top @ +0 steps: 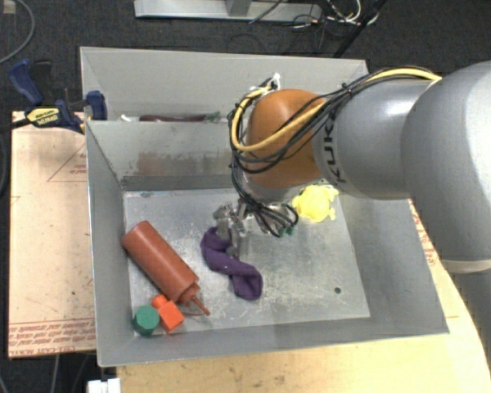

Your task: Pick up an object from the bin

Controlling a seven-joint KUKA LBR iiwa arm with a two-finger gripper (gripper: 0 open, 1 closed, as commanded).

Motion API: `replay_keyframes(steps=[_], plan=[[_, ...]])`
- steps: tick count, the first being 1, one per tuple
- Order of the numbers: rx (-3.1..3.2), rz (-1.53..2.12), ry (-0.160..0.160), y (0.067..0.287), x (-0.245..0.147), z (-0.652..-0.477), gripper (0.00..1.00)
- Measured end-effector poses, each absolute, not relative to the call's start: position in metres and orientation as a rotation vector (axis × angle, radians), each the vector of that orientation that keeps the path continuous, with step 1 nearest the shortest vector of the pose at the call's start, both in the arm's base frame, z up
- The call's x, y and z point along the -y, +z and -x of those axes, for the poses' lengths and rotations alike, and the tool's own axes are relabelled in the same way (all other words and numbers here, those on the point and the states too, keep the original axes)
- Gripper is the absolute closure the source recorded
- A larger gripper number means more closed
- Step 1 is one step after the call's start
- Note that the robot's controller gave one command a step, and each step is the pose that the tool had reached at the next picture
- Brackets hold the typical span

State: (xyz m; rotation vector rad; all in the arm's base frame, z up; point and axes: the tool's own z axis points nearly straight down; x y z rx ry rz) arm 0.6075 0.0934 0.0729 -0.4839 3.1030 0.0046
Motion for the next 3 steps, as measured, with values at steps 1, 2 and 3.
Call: replay_keyframes(steps=[1,2,3], plan=[[-3.078,0.606,0.007,0.155,-0.090,-0.615,1.00],[-3.078,0.606,0.007,0.155,-0.090,-0.615,1.00],[-3.068,0.634,0.008,0.259,-0.103,-0.614,1.00]])
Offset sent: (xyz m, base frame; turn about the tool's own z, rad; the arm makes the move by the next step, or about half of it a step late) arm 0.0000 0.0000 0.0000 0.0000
